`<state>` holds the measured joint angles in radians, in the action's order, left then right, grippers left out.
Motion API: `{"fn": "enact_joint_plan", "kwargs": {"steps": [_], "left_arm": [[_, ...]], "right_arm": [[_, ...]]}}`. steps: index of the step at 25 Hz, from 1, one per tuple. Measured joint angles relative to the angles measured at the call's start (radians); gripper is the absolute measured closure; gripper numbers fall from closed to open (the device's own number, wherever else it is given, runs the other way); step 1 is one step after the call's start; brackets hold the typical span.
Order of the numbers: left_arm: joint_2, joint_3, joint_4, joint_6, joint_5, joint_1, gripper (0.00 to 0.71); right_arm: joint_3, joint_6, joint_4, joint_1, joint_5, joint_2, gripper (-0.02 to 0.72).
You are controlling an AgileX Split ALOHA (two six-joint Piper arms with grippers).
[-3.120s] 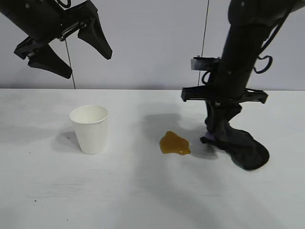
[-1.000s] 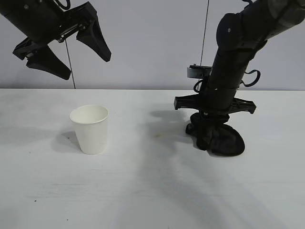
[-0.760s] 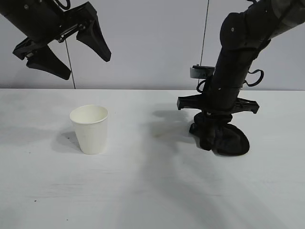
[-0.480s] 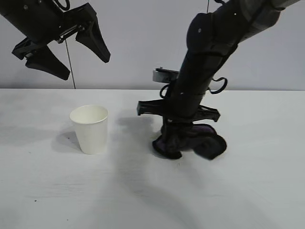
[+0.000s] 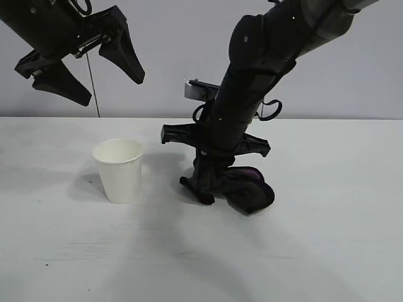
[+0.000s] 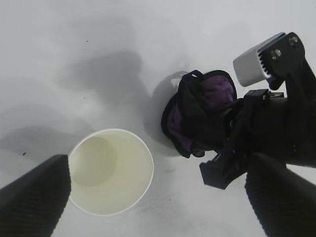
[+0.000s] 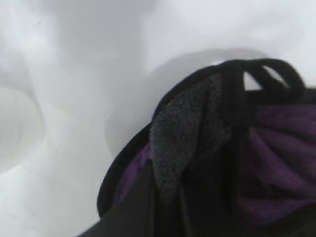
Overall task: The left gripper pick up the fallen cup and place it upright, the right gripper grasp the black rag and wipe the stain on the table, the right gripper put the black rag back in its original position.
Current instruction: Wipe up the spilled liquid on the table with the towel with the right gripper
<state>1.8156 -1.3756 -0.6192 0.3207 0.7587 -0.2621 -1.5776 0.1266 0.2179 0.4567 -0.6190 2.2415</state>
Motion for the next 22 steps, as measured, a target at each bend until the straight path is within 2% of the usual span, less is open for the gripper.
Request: {"fn": "enact_joint_plan", "kwargs": {"steps": [5,13,18,22], "left_arm": [[0.000,0.000,0.000,0.000,0.002,0.000,0.017],[0.000,0.000,0.000,0.000,0.003,0.000,0.017],[0.000,0.000,0.000,0.000,0.003,0.000,0.017],[0.000,0.000,0.000,0.000,0.003,0.000,0.017]], "right_arm": [[-0.007,0.021,0.022,-0.032,0.013,0.017,0.681],[-0.010,0.027,0.017,-0.143,0.009,0.016,0.681],[-0.010,0.027,-0.087,-0.219,-0.050,-0.012,0.681],[0.000,0.021,-0.156,-0.255,-0.152,-0.061,0.681]]}}
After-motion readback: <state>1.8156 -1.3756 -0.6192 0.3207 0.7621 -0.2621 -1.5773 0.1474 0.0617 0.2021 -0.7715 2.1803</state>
